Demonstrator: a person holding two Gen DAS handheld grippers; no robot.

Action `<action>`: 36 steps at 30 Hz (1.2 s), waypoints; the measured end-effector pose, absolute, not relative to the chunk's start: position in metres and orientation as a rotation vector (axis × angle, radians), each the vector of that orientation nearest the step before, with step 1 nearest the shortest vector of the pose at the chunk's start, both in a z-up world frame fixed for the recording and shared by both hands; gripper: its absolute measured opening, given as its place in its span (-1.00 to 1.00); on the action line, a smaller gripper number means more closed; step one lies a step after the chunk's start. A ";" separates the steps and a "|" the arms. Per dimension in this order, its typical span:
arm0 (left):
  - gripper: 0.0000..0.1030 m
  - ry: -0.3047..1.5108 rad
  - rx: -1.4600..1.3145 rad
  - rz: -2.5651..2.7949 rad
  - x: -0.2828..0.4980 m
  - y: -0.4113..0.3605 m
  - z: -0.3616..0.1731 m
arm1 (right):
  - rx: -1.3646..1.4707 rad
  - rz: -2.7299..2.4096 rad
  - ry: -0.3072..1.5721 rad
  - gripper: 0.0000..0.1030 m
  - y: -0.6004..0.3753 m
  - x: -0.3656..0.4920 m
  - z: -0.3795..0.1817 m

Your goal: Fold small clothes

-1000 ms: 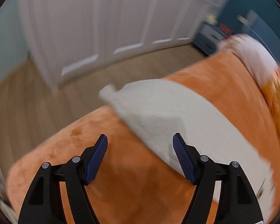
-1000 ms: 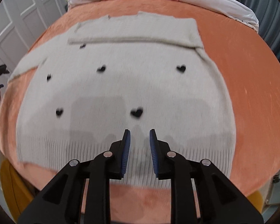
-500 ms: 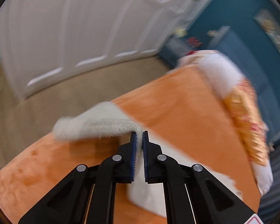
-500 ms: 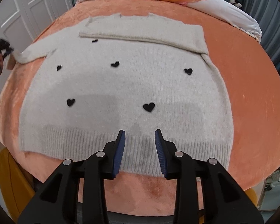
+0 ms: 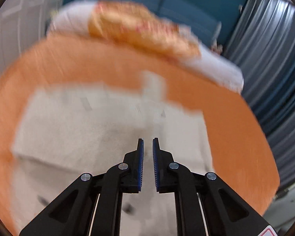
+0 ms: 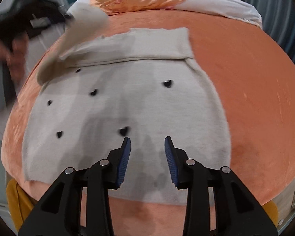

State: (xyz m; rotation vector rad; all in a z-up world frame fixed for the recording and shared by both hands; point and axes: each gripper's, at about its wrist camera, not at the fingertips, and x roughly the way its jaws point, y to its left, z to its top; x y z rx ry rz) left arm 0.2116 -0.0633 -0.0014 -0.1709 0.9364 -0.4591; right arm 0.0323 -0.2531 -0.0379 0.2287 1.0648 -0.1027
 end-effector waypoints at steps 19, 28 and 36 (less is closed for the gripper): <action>0.06 1.032 -0.567 0.003 0.254 0.130 -0.073 | 0.441 -0.024 1.063 0.14 -0.301 0.192 -0.084; -0.92 1.000 -0.553 -0.021 0.279 0.148 -0.068 | 0.309 0.063 0.918 -0.93 -0.270 0.238 -0.022; -0.90 0.710 -0.509 -0.061 0.282 0.130 0.007 | 0.299 0.060 0.545 -0.93 -0.304 0.237 0.080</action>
